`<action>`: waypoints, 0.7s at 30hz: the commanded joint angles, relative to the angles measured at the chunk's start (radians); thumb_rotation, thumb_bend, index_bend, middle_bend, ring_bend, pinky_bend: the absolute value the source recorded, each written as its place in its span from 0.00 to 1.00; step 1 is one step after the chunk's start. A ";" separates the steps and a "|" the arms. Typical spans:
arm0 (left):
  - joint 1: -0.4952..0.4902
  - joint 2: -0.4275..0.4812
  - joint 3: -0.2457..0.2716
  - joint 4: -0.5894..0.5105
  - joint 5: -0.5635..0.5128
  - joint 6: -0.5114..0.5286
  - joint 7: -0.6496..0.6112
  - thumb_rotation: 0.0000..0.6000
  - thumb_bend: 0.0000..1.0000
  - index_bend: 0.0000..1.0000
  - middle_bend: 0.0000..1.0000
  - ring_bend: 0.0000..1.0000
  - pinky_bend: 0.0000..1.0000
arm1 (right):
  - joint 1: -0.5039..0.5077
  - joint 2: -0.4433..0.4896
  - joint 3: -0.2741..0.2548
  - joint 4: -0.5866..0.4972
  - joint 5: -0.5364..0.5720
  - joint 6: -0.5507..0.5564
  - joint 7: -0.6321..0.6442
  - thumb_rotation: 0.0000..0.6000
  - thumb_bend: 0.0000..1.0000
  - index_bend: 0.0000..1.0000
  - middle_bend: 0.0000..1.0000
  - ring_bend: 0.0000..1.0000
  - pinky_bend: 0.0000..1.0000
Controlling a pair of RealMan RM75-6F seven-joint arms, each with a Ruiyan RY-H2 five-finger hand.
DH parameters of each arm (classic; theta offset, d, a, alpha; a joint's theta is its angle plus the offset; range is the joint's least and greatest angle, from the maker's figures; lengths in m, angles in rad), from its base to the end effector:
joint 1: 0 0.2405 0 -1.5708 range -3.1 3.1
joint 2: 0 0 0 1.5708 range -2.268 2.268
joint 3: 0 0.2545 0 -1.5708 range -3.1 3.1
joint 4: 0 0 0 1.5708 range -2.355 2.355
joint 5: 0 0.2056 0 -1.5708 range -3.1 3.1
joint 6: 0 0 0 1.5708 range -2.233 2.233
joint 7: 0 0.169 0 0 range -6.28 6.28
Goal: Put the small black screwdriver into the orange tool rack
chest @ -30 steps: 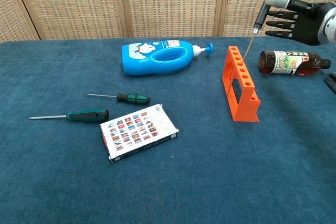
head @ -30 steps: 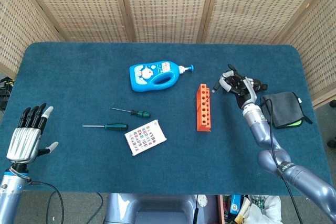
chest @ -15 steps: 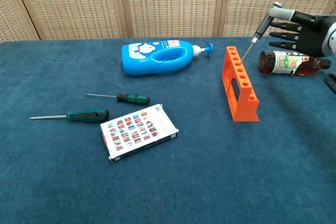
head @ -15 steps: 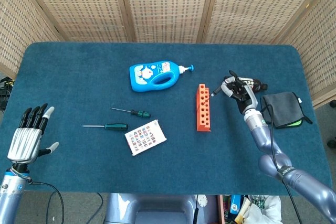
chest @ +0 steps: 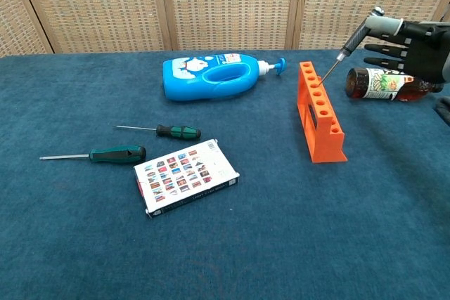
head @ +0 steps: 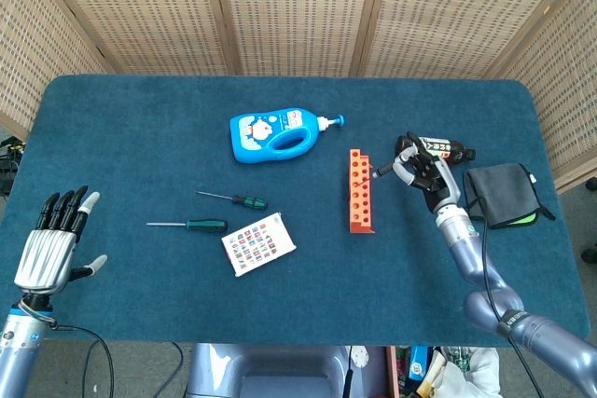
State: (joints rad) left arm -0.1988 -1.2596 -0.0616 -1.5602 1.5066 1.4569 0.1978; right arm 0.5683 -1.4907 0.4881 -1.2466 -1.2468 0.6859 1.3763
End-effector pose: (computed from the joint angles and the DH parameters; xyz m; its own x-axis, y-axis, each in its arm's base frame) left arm -0.2782 0.2408 0.1188 0.4921 -0.0341 0.8699 0.8621 -0.1194 -0.4924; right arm -0.2201 -0.4183 0.0483 -0.9147 -0.1675 0.3677 -0.3986 0.2261 -0.8888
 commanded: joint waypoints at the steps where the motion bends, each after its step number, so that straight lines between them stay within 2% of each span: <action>1: 0.002 0.002 0.001 -0.001 0.005 0.004 -0.004 1.00 0.00 0.00 0.00 0.00 0.00 | -0.008 0.013 -0.005 -0.022 0.001 0.018 -0.018 1.00 0.29 0.62 0.00 0.00 0.00; 21: 0.006 0.006 0.004 -0.003 0.018 0.013 -0.012 1.00 0.00 0.00 0.00 0.00 0.00 | 0.007 0.028 -0.026 -0.066 0.022 0.042 -0.083 1.00 0.29 0.63 0.00 0.00 0.00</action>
State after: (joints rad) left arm -0.1931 -1.2539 -0.0573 -1.5630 1.5245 1.4694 0.1856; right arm 0.5757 -1.4625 0.4622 -1.3129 -1.2246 0.7277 1.2932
